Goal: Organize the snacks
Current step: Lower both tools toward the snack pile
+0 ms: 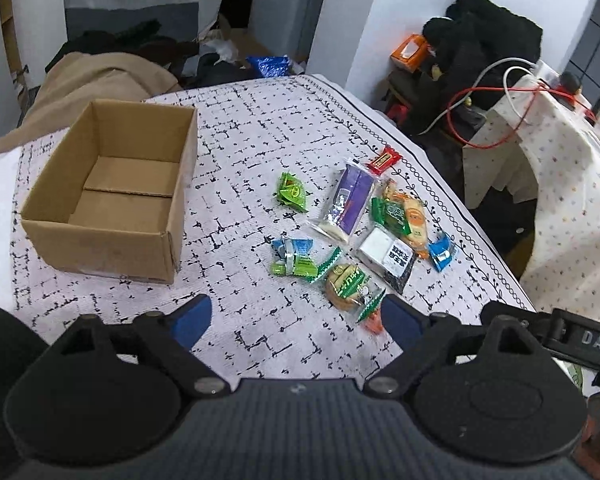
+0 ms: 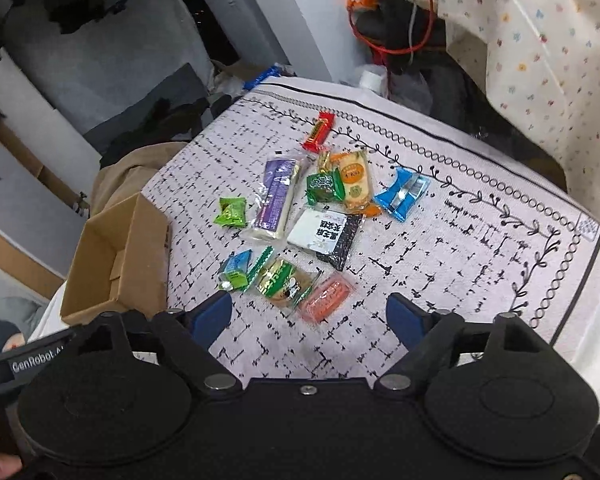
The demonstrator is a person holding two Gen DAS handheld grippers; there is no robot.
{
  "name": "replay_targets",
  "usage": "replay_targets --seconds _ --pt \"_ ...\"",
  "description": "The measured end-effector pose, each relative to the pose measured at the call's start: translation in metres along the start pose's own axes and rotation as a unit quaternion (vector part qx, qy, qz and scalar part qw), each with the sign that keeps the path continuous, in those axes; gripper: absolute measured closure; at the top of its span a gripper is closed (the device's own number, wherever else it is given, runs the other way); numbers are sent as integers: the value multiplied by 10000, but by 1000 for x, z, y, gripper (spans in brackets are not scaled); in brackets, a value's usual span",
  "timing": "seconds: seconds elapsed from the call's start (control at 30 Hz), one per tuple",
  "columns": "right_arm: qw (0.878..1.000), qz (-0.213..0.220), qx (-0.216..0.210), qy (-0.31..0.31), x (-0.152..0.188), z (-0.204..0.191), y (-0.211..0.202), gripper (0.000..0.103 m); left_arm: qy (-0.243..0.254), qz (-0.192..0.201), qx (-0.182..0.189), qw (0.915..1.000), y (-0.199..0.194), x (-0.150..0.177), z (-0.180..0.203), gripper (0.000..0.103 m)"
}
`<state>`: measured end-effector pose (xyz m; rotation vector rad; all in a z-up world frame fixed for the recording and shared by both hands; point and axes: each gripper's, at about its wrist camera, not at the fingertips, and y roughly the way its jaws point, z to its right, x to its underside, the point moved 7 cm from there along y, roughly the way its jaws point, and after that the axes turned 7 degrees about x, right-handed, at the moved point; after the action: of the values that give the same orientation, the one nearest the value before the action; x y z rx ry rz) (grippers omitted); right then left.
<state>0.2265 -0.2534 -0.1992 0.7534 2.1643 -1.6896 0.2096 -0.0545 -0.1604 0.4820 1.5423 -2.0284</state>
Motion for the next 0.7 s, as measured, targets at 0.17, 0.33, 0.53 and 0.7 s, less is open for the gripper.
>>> replay_targets --seconds 0.17,0.33,0.53,0.7 --pt "9989 -204 -48 414 -7 1 22 28 -205 -122 -28 9997 19 -4 1 20" --pt "9967 -365 -147 706 -10 3 46 35 -541 -271 -106 9981 41 -6 -3 29" --pt "9938 -672 -286 843 -6 7 79 47 -900 -434 -110 9949 69 -10 -5 37" --pt "9880 -1009 -477 1064 -2 10 105 54 -1119 -590 -73 9919 96 -13 -1 40"
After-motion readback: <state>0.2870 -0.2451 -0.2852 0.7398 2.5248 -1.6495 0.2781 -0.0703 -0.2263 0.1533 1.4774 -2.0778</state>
